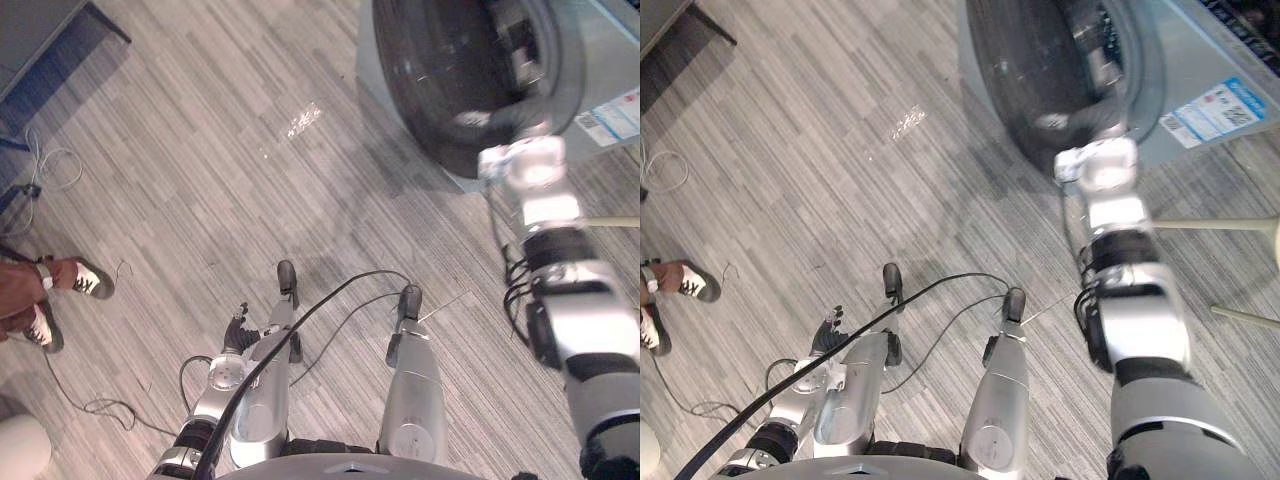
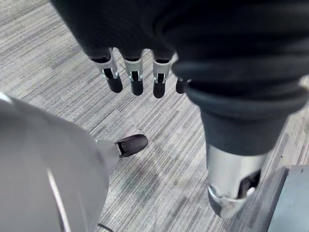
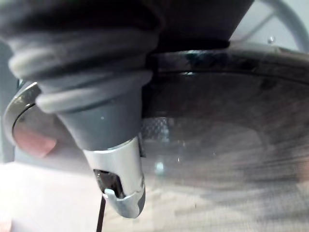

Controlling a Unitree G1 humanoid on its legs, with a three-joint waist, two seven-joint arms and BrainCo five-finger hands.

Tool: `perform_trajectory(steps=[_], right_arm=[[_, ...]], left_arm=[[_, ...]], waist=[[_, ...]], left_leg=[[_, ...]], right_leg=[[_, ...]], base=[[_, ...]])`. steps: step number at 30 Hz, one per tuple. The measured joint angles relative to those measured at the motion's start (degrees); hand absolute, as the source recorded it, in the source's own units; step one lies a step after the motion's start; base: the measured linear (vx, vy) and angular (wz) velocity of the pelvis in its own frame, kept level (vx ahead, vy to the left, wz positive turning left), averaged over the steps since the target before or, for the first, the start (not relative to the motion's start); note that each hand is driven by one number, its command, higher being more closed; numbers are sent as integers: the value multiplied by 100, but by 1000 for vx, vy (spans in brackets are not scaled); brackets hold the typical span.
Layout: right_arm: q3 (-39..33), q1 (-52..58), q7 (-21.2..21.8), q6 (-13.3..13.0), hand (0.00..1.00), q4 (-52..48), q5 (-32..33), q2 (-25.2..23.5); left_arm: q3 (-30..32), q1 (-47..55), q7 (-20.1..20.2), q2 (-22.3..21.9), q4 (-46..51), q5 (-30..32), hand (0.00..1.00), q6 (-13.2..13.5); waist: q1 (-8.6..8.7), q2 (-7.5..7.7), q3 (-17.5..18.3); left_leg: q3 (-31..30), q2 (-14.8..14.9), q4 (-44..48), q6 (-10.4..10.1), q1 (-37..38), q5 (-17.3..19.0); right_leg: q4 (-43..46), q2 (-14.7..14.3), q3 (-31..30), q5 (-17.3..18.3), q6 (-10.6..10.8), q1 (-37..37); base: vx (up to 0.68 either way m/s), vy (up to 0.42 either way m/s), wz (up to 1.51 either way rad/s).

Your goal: Pick up the laundry basket with both hands and put the clothes into the washing machine.

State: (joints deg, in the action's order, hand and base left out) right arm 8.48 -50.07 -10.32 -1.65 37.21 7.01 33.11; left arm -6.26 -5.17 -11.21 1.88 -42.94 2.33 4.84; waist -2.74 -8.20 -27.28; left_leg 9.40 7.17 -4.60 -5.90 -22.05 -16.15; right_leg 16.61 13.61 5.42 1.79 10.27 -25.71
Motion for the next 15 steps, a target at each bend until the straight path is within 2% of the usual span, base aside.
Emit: perform_trajectory(steps=[2,3,5,8,10,13,15], right_arm=[[221,692,124,-50,0,-625,137,-147],[383,1340,315,-142,0,-1100,292,-372],[709,1971,639,-204,0,-1414,413,-608],[1081,2815,1089,-202,0,-1520,592,-1136],[1161,3415,1347,-202,0,-1702,712,-1424],[1134,3846,1406,-220,0,-1954,725,-1501],[762,4228,1403,-258,0,-2082,640,-1706]], left_arm=[[2,5,0,1,-59,1,0,0],[9,42,1,12,-71,6,0,-1],[63,48,15,36,-161,14,0,-6],[206,69,45,164,-397,35,0,-36],[413,236,114,311,-545,175,0,-62],[679,352,155,502,-778,263,0,-118],[891,493,153,555,-836,369,0,-171]], waist=[[15,4,2],[26,9,6],[103,31,58],[82,278,277],[66,565,552],[69,806,868],[49,927,1152]], left_leg=[[-8,53,1,-31,146,26],[-32,94,-28,-61,276,51],[-150,125,-28,-105,354,91],[-235,151,-25,-102,472,126],[-263,128,7,-93,624,186],[-313,92,6,-92,743,238],[-312,63,5,-73,762,271]], right_leg=[[-41,-57,18,12,-23,173],[-110,-102,59,17,-31,351],[-220,-165,201,20,-43,559],[-383,-203,321,20,-62,811],[-568,-191,362,0,-33,1086],[-816,-179,444,-24,-35,1376],[-987,-179,452,-45,-12,1459]], base=[[35,-88,-4],[21,-81,2],[15,-71,16],[29,-44,14],[80,-46,13],[68,-16,13],[61,-15,4]])
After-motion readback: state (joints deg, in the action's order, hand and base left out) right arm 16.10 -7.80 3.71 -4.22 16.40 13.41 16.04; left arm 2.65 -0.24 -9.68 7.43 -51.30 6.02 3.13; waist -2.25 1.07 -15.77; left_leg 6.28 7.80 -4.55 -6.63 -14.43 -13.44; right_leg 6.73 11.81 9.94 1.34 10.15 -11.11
